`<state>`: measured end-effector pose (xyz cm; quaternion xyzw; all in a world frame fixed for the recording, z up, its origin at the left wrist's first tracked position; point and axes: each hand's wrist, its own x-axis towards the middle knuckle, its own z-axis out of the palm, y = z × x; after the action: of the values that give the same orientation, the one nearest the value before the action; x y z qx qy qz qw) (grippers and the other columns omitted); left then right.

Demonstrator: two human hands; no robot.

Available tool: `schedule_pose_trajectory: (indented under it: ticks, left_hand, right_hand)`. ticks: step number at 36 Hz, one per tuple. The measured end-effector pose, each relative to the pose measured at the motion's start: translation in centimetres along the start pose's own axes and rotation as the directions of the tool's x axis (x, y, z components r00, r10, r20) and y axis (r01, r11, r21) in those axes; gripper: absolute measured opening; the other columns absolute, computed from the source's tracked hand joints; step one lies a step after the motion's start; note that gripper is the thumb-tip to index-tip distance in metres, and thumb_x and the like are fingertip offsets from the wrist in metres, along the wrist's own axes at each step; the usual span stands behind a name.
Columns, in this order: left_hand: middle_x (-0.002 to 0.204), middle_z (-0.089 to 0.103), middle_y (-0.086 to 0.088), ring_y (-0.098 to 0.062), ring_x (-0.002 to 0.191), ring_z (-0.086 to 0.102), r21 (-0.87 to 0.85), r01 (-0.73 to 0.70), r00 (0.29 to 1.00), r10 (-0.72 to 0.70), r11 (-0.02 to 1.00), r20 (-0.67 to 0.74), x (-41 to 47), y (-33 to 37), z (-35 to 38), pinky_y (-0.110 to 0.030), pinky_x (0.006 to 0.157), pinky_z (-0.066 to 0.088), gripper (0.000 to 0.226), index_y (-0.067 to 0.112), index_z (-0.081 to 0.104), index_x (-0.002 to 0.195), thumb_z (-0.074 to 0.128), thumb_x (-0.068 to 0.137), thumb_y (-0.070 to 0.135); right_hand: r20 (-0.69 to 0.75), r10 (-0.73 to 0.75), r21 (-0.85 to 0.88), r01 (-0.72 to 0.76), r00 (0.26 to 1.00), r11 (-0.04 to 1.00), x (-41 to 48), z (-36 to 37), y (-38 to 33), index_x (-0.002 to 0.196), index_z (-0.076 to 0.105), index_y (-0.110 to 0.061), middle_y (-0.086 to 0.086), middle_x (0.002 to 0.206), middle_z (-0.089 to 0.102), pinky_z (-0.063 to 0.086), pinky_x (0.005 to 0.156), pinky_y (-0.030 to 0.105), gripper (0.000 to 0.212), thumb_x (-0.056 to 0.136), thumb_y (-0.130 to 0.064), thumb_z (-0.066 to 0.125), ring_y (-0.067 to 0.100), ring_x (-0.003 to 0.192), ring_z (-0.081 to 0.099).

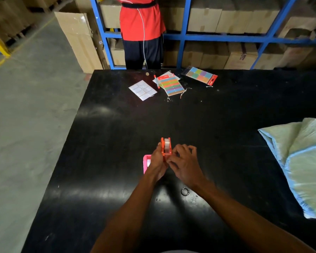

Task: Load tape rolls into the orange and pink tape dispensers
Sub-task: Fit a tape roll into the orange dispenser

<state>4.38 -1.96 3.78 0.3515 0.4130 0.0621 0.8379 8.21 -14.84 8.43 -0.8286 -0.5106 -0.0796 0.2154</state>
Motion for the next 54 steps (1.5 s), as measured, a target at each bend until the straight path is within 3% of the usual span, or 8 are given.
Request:
schedule_pose_trajectory:
  ticks: [5,12,18,23,27,34,45,54]
  left_hand:
    - [0.067,0.068,-0.008,-0.019,0.061,0.065,0.064,0.061,0.998,-0.062,0.996,0.011,0.8,-0.6,0.1,-0.03,0.064,0.054,0.052,0.013,0.068,0.077,0.044,0.095,0.055]
    - [0.083,0.061,-0.006,-0.015,0.063,0.055,0.225,-0.025,0.995,0.002,0.974,0.101,2.8,-1.7,1.1,-0.027,0.059,0.048,0.069,0.011,0.061,0.112,0.06,0.077,0.071]
    - [0.093,0.066,-0.011,-0.015,0.077,0.067,0.421,-0.024,1.0,0.019,0.907,0.018,4.8,-3.9,2.0,-0.032,0.073,0.056,0.059,0.005,0.058,0.111,0.046,0.092,0.06]
    - [0.064,0.065,0.005,0.007,0.047,0.061,0.564,-0.047,0.998,0.067,0.824,-0.013,5.0,-3.6,1.9,-0.009,0.047,0.048,0.038,0.017,0.062,0.081,0.035,0.105,0.028]
    - [0.09,0.07,-0.016,0.001,0.056,0.067,0.622,-0.034,0.998,0.061,0.783,-0.022,5.8,-4.7,0.6,-0.015,0.053,0.052,0.038,-0.005,0.065,0.11,0.041,0.103,0.023]
    - [0.103,0.076,-0.008,-0.021,0.093,0.071,0.758,-0.022,0.964,0.215,0.652,-0.156,7.8,-6.7,-1.0,-0.039,0.087,0.058,0.041,0.021,0.069,0.116,0.049,0.088,0.042]
    - [0.099,0.076,-0.015,-0.018,0.077,0.064,0.722,0.035,0.933,0.235,0.691,-0.271,4.4,-4.4,1.1,-0.022,0.065,0.051,0.023,0.001,0.072,0.109,0.059,0.091,0.004]
    - [0.097,0.076,-0.014,-0.031,0.093,0.071,0.853,0.033,0.955,0.234,0.522,-0.18,4.6,-3.0,-2.2,-0.041,0.085,0.058,0.023,0.008,0.075,0.095,0.056,0.085,0.016]
  right_hand:
    - [0.036,0.012,0.054,-0.014,0.999,0.998,-1.7,1.5,1.1,0.091,0.072,-0.031,-0.007,0.096,0.053,0.026,0.085,0.036,0.019,0.091,-0.041,0.056,0.015,0.093,0.048]
    - [0.104,0.624,0.357,-0.615,0.775,0.704,-0.4,3.4,4.6,0.105,0.073,-0.027,-0.005,0.105,0.065,0.045,0.092,0.044,0.038,0.092,-0.049,0.044,0.017,0.102,0.06]
    - [0.337,0.602,0.383,-0.689,0.724,0.615,-0.2,5.8,6.4,0.063,0.058,-0.037,-0.005,0.065,0.063,0.048,0.069,0.036,0.035,0.094,-0.031,0.043,0.012,0.064,0.057]
    - [0.408,0.626,0.401,-0.746,0.664,0.531,-0.7,7.8,6.6,0.11,0.074,-0.027,-0.004,0.093,0.079,0.058,0.08,0.037,0.024,0.095,-0.026,0.055,0.011,0.084,0.072]
    - [0.411,0.641,0.349,-0.762,0.648,0.546,-0.5,9.0,6.4,0.107,0.074,-0.028,0.002,0.086,0.078,0.057,0.068,0.039,0.031,0.087,-0.022,0.051,0.018,0.075,0.071]
    - [0.417,0.661,0.265,-0.779,0.624,0.568,-0.3,10.8,6.8,0.115,0.07,-0.036,0.002,0.094,0.078,0.057,0.065,0.036,0.033,0.091,-0.032,0.048,0.024,0.082,0.072]
    - [0.471,0.622,0.27,-0.773,0.626,0.574,-1.5,12.2,6.8,0.124,0.067,-0.028,0.004,0.099,0.078,0.059,0.073,0.036,0.03,0.097,-0.022,0.055,0.021,0.087,0.072]
    - [0.335,0.71,0.186,-0.782,0.62,0.595,0.3,10.5,4.3,0.127,0.058,-0.021,0.009,0.112,0.072,0.053,0.085,0.042,0.033,0.095,-0.025,0.052,0.034,0.103,0.066]
